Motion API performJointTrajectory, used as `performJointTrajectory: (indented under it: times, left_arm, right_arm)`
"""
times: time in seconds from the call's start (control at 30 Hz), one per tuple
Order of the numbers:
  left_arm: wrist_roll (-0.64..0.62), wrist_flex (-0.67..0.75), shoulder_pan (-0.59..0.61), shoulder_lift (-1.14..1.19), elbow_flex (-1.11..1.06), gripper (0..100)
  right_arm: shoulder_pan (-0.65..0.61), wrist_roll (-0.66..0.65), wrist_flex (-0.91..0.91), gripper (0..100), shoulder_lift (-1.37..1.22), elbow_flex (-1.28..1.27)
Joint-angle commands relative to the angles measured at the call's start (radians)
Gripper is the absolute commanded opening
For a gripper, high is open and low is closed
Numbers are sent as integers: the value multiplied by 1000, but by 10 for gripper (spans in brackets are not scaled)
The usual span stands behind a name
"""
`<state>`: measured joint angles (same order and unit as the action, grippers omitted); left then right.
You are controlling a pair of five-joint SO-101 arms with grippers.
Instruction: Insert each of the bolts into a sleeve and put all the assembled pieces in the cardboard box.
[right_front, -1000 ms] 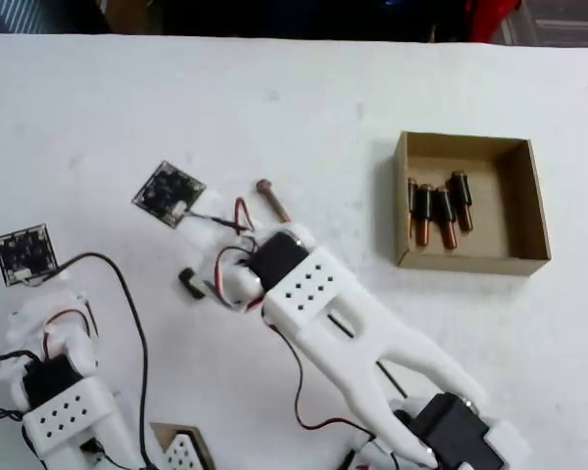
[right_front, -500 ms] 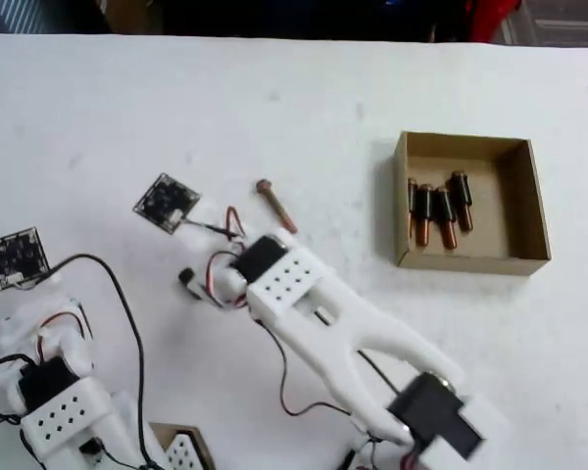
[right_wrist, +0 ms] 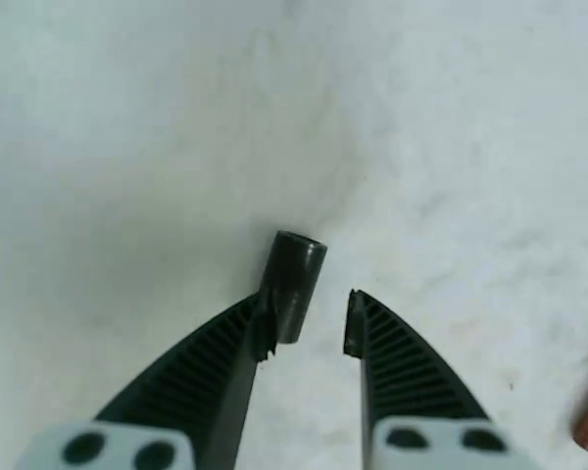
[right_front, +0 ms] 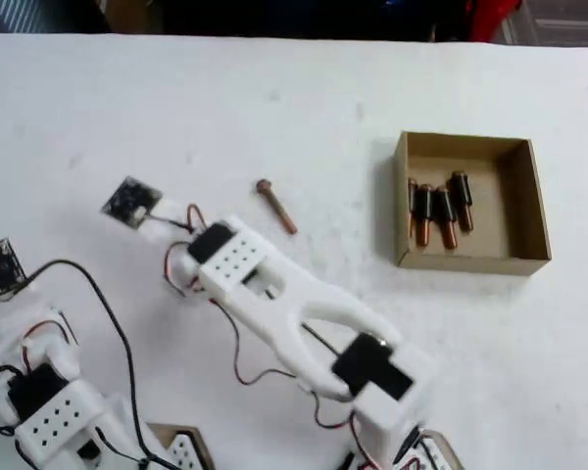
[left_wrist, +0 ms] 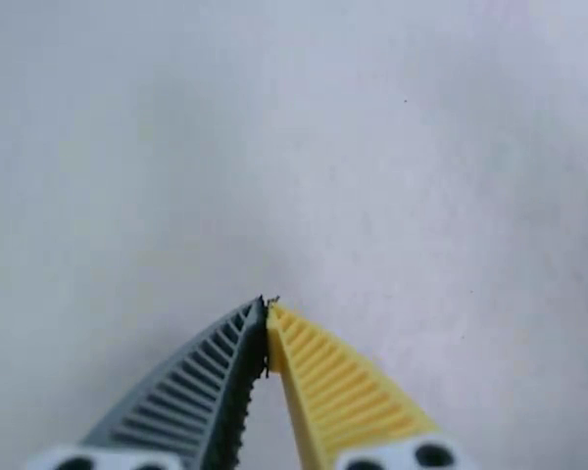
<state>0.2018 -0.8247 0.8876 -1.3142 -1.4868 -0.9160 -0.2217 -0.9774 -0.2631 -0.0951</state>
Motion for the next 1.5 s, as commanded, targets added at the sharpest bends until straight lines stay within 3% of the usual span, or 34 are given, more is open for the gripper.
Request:
performJointTrajectory:
  times: [0.0,0.4,0.87,1.1,1.27,1.47]
  left_arm:
    - [6,11,28,-12,37,22]
    - [6,18,44,-12,35,22]
    - [6,18,44,-12,34,22]
    - [6,18,42,-12,34,22]
    - [6,18,42,-12,32,22]
    - [6,18,42,-12,31,22]
  right_arm:
    - [-7,48,-42,102,-56,130]
    - [-13,54,-166,152,-283,362]
    - [-53,184,-229,148,-331,388]
    - [-42,189,-252,147,-332,385]
    - [-31,187,-242,68,-332,385]
    - [-21,187,-232,55,-332,384]
